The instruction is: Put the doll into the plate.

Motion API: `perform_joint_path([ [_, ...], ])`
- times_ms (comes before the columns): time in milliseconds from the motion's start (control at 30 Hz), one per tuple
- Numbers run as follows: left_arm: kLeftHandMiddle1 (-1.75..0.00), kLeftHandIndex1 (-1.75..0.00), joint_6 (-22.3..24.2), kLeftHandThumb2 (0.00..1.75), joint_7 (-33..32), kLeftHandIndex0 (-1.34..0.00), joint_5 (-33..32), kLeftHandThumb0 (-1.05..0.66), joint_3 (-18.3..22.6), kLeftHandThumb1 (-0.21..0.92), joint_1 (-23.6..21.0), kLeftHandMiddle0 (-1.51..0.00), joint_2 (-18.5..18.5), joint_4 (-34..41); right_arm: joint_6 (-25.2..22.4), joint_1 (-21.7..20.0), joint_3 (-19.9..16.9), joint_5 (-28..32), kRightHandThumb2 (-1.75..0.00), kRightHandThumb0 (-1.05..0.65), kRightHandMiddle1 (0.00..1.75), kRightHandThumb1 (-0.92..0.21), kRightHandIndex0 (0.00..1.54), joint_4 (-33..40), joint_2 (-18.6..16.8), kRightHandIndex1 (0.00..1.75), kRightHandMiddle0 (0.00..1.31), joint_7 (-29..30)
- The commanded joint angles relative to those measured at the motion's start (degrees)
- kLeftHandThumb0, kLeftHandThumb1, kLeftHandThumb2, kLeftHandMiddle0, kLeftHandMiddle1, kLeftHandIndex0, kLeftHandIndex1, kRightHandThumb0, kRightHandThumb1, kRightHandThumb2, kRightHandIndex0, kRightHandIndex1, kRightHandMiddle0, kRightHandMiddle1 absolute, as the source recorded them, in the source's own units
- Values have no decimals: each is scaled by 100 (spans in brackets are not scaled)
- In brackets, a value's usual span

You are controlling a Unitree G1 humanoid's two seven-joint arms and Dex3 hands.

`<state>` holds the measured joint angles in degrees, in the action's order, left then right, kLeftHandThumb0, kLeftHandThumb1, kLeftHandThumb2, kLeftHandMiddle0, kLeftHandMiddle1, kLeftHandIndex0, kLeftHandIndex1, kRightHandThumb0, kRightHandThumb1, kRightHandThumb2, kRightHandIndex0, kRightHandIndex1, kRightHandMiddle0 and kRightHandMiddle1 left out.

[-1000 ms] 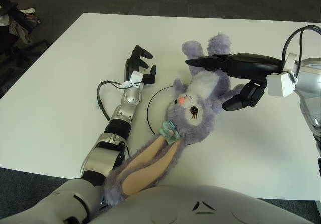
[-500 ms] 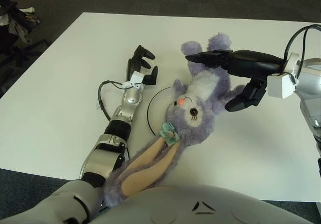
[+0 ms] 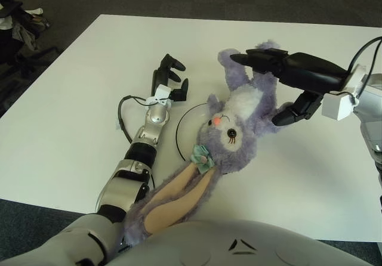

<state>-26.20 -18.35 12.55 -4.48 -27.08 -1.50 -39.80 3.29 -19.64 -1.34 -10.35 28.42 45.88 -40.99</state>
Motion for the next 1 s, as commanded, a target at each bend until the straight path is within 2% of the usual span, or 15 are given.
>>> perform_joint_path([
  [0, -175, -175, -78, 139, -32, -53, 1, -1, -48, 26, 569, -54, 165, -457, 274, 727, -896, 612, -115, -16, 0, -24, 0, -271, -127, 0, 0, 149],
  [33, -175, -175, -78, 139, -21, -53, 0, -1, -46, 26, 570, -54, 159, -461, 206, 949, -1191, 986, -118, -13, 0, -26, 2, -363, -150, 1, 0, 42],
  [100, -175, -175, -91, 139, -12, -53, 1, -1, -41, 26, 573, -54, 153, -465, -689, 825, -1275, 1511, -121, -9, 6, -26, 6, -142, -244, 2, 0, 18],
  [200, -175, -175, -97, 139, 6, -52, -6, -1, -39, 26, 573, -54, 145, -471, -977, 393, -895, 1297, -121, -14, 12, -24, 7, -221, -349, 3, 0, 291],
  [300, -175, -175, -112, 139, 14, -52, -13, -1, -39, 26, 574, -54, 131, -485, -354, -716, -251, 208, -116, -26, 15, -23, 6, -1199, -438, 2, 0, 844],
  [367, -175, -175, -91, 138, 40, -52, -18, -1, -46, 27, 569, -54, 124, -489, 77, -677, -260, -80, -112, -34, 16, -22, 5, -1370, -476, 1, 0, 1163],
  [500, -175, -175, -70, 138, 43, -52, -2, -1, -51, 27, 567, -53, 108, -490, 404, -537, -342, -237, -109, -40, 18, -20, 4, -1461, -537, 1, 0, 1465],
  [633, -175, -175, -95, 138, -22, -52, 34, -1, -52, 27, 568, -53, 105, -495, 445, -544, -381, -303, -109, -39, 24, -18, 7, -1550, -471, 2, 0, 1569],
  [767, -175, -175, -70, 138, -62, -52, 52, -1, -53, 27, 578, -53, 110, -473, 314, -670, -459, -250, -112, -34, 34, -17, 11, -1660, -243, 4, 0, 1390],
  [800, -175, -175, -63, 138, -68, -52, 55, -1, -54, 27, 583, -53, 110, -464, -209, -979, -514, 816, -112, -33, 36, -17, 12, -1920, -113, 5, 0, 395],
  [833, -175, -175, -57, 138, -71, -52, 57, -1, -54, 27, 587, -53, 110, -457, -599, -1210, -557, 1620, -114, -32, 44, -22, 19, -2121, -15, 11, 0, -354],
  [867, -175, -175, -51, 138, -74, -52, 59, -1, -55, 27, 590, -53, 110, -451, -1160, -1514, -617, 2467, -118, -32, 57, -28, 15, -2413, 80, 48, 0, -1213],
  [900, -175, -175, -46, 138, -75, -52, 60, -1, -56, 27, 595, -53, 110, -443, -1527, -1706, -655, 2981, -119, -33, 62, -32, 18, -2598, 143, 58, 0, -1744],
  [967, -175, -175, -29, 138, -78, -52, 63, -1, -59, 27, 604, -53, 110, -422, -1803, -1880, -642, 3259, -118, -33, 77, -42, 31, -2773, 202, 71, 0, -2136],
])
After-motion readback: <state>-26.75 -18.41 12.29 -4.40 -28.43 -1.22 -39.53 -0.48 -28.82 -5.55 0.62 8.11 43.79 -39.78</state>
